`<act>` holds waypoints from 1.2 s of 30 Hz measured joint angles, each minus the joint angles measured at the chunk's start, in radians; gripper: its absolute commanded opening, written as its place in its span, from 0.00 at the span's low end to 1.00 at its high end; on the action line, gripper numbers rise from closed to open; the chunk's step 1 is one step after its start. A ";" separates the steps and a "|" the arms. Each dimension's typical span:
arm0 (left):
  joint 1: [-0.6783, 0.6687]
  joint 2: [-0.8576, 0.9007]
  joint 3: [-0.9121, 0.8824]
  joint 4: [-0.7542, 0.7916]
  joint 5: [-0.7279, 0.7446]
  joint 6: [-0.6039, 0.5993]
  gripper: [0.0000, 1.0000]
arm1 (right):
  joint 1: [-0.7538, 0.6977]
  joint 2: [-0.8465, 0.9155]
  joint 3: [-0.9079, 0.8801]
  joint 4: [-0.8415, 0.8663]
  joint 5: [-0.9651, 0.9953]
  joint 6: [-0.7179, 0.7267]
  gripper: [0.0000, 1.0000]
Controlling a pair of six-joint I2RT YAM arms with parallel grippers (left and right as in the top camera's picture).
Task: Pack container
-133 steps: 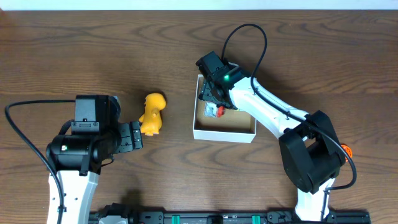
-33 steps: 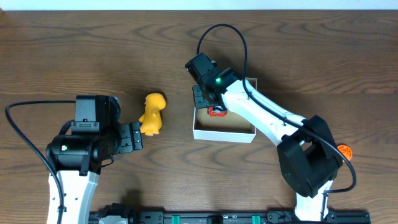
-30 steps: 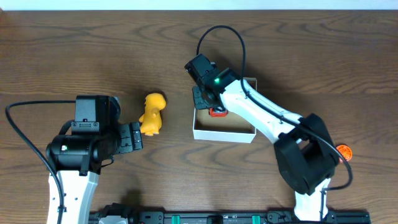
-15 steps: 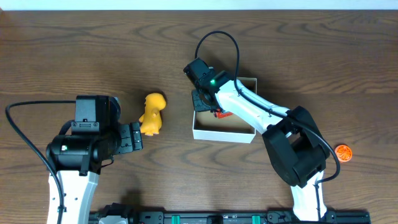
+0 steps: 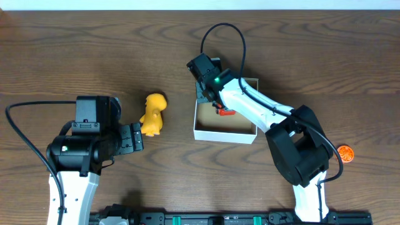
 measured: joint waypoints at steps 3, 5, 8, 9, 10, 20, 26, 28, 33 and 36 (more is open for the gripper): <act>0.000 0.000 0.000 0.000 0.000 0.000 0.91 | -0.007 0.000 0.000 0.008 0.023 0.010 0.18; 0.000 0.000 0.000 0.000 0.000 0.000 0.91 | -0.008 0.000 0.000 0.010 0.039 0.017 0.19; 0.000 0.000 0.000 0.000 0.000 0.000 0.91 | -0.010 0.000 0.000 0.011 0.053 0.025 0.29; 0.000 0.000 0.000 0.000 0.000 0.000 0.91 | -0.010 0.000 0.000 0.013 0.056 0.029 0.32; 0.000 0.000 0.000 0.000 0.000 0.000 0.91 | -0.010 0.000 0.000 0.013 0.058 0.023 0.32; 0.000 0.000 0.000 0.000 0.000 0.000 0.91 | -0.013 -0.001 0.000 0.026 0.024 -0.027 0.54; 0.000 0.000 0.000 0.000 0.000 0.000 0.91 | -0.014 -0.007 0.005 0.046 -0.008 -0.089 0.60; 0.000 0.000 0.000 0.000 0.000 0.000 0.91 | -0.014 -0.008 0.006 0.048 -0.019 -0.110 0.62; 0.000 0.000 0.000 0.000 0.000 0.000 0.91 | -0.010 -0.011 0.010 0.052 -0.060 -0.175 0.63; 0.000 0.000 0.000 0.000 0.000 0.000 0.91 | -0.006 -0.011 0.011 0.051 -0.069 -0.192 0.64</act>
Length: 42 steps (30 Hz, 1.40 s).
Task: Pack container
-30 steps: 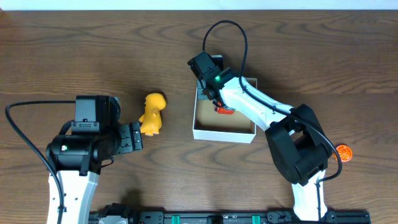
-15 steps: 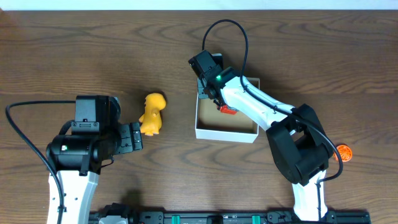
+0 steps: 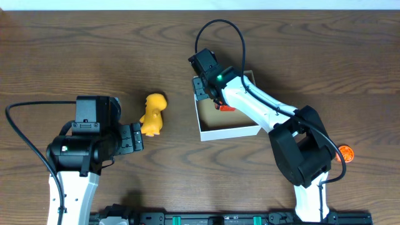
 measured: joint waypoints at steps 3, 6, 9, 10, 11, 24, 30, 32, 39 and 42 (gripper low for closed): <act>0.000 0.000 0.000 0.000 0.000 0.000 0.91 | 0.004 -0.001 0.001 0.000 -0.009 -0.006 0.66; 0.000 0.000 0.000 0.000 0.000 0.000 0.91 | 0.006 -0.005 0.001 0.000 -0.017 -0.011 0.65; 0.000 0.000 0.000 0.000 0.000 0.000 0.91 | 0.006 -0.005 0.001 0.000 -0.020 -0.015 0.61; 0.000 0.000 0.000 0.000 0.000 0.000 0.91 | 0.006 -0.005 0.001 -0.002 -0.020 -0.017 0.52; 0.000 0.000 0.000 0.000 0.000 0.000 0.91 | 0.006 -0.005 0.001 -0.004 -0.019 -0.026 0.32; 0.000 0.000 0.000 0.000 0.000 0.000 0.91 | 0.017 0.000 -0.006 -0.018 -0.023 -0.036 0.03; 0.000 0.000 0.000 0.000 0.000 0.000 0.91 | 0.017 0.000 -0.006 -0.011 -0.023 -0.036 0.02; 0.000 0.000 0.000 0.000 0.000 0.000 0.91 | 0.017 0.000 -0.006 -0.014 -0.023 -0.036 0.01; 0.000 0.000 0.000 0.000 0.000 0.000 0.91 | 0.017 -0.004 -0.006 -0.022 -0.023 -0.036 0.01; 0.000 0.000 0.000 0.000 0.000 0.000 0.91 | 0.017 -0.032 -0.006 -0.039 -0.018 -0.036 0.01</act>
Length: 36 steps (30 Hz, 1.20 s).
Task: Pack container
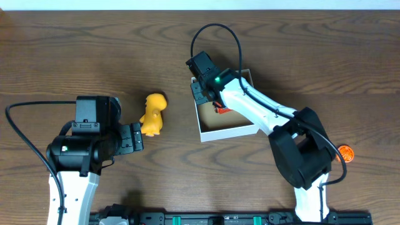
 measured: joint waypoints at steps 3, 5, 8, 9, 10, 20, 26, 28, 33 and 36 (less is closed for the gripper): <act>0.000 0.000 0.000 0.000 0.000 0.000 0.91 | 0.000 -0.064 0.000 -0.024 0.015 0.000 0.01; 0.000 0.000 0.000 0.000 0.000 0.000 0.91 | -0.003 -0.135 0.000 -0.056 0.037 0.000 0.01; 0.000 0.000 0.000 0.000 0.000 0.000 0.91 | -0.021 -0.257 0.001 -0.148 0.085 0.035 0.01; 0.000 0.000 0.000 0.000 0.000 0.000 0.91 | -0.036 -0.294 0.002 -0.189 0.101 0.057 0.01; 0.000 0.000 0.000 -0.001 0.000 0.000 0.91 | -0.056 -0.325 0.006 -0.243 0.111 0.084 0.01; 0.000 0.000 0.000 0.000 0.000 0.000 0.91 | -0.365 -0.350 -0.068 -0.510 0.074 0.219 0.01; 0.000 0.000 0.000 0.000 0.000 0.000 0.91 | -0.392 -0.325 -0.252 -0.383 -0.043 0.180 0.01; 0.000 0.000 0.000 0.000 0.000 0.000 0.91 | -0.389 -0.321 -0.286 -0.356 -0.080 0.163 0.01; 0.000 0.000 0.000 0.000 0.000 0.000 0.91 | -0.381 -0.320 -0.332 -0.324 -0.169 0.123 0.01; 0.000 0.000 0.000 0.000 0.000 0.000 0.91 | -0.380 -0.320 -0.333 -0.315 -0.211 0.103 0.02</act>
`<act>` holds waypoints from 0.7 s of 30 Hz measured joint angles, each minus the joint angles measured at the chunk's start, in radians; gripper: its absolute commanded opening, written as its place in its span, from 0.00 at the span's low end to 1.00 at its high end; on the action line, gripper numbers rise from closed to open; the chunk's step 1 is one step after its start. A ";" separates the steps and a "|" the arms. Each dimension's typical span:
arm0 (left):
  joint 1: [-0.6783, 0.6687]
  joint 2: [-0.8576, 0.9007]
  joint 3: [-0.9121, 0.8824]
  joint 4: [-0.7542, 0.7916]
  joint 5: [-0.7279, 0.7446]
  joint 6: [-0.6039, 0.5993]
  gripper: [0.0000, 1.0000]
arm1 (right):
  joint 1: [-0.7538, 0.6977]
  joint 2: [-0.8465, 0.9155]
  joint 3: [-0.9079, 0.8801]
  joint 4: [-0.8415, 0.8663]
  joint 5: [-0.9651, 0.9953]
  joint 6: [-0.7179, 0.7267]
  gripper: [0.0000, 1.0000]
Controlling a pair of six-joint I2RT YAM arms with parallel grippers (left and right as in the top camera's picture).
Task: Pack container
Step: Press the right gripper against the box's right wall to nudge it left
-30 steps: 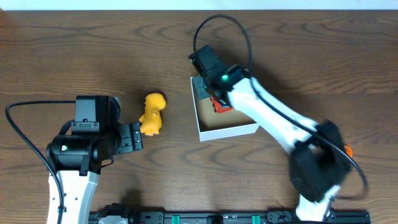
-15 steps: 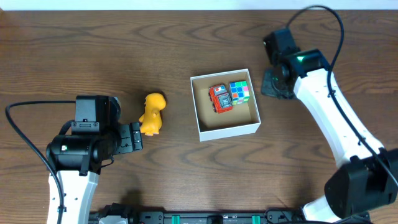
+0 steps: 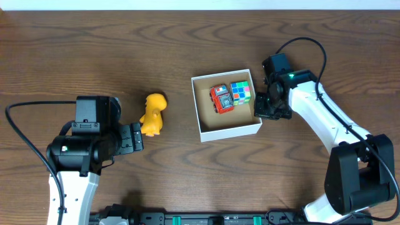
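Note:
A white open box (image 3: 203, 125) sits tilted at the table's middle. Inside it lie a red toy car (image 3: 220, 99) and a multicoloured cube (image 3: 240, 92). A yellow toy figure (image 3: 153, 114) lies on the table to the box's left. My right gripper (image 3: 265, 107) is at the outside of the box's right wall, close to its near right corner; its fingers are too dark to separate. My left gripper (image 3: 135, 137) rests open just below and left of the yellow figure, holding nothing.
The left arm's body (image 3: 81, 150) fills the near left of the table. The right arm (image 3: 331, 125) slants from the box to the near right corner. A dark rail (image 3: 225, 219) runs along the front edge.
My right gripper has gone from the box's far left corner to the outside of its right wall. The car and cube now show uncovered. Box, yellow figure and left arm have not moved.
At first the box lay square with my right gripper over its far left corner. By the second moment the box stood turned and a little farther back, the gripper still at that corner. It stayed there, and is now at the right wall.

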 measured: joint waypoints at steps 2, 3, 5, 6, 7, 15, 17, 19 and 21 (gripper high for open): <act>0.000 0.000 0.000 0.000 0.000 0.000 0.91 | 0.000 0.000 -0.001 0.014 -0.031 -0.021 0.02; 0.000 0.000 0.000 0.000 0.000 0.000 0.91 | 0.000 0.000 -0.001 0.020 -0.043 -0.029 0.02; 0.000 0.000 0.000 0.000 0.000 0.000 0.91 | 0.004 0.000 -0.001 0.036 -0.075 -0.046 0.02; 0.000 0.000 0.000 0.000 0.000 0.000 0.91 | 0.007 0.000 -0.001 0.040 -0.084 -0.050 0.02; 0.000 0.000 0.000 0.000 0.000 0.000 0.91 | 0.012 0.000 -0.001 0.043 -0.097 -0.055 0.02; 0.000 0.000 0.000 0.000 0.000 0.000 0.91 | 0.023 0.000 -0.001 0.049 -0.143 -0.085 0.03; 0.000 0.000 0.000 0.000 0.000 0.000 0.91 | 0.023 0.000 -0.001 0.052 -0.140 -0.087 0.06; 0.000 0.000 0.000 0.000 0.000 0.000 0.91 | 0.021 0.000 -0.001 0.051 -0.121 -0.077 0.08; 0.000 0.000 0.000 0.000 0.000 0.000 0.92 | 0.015 0.000 -0.001 0.044 -0.090 -0.066 0.11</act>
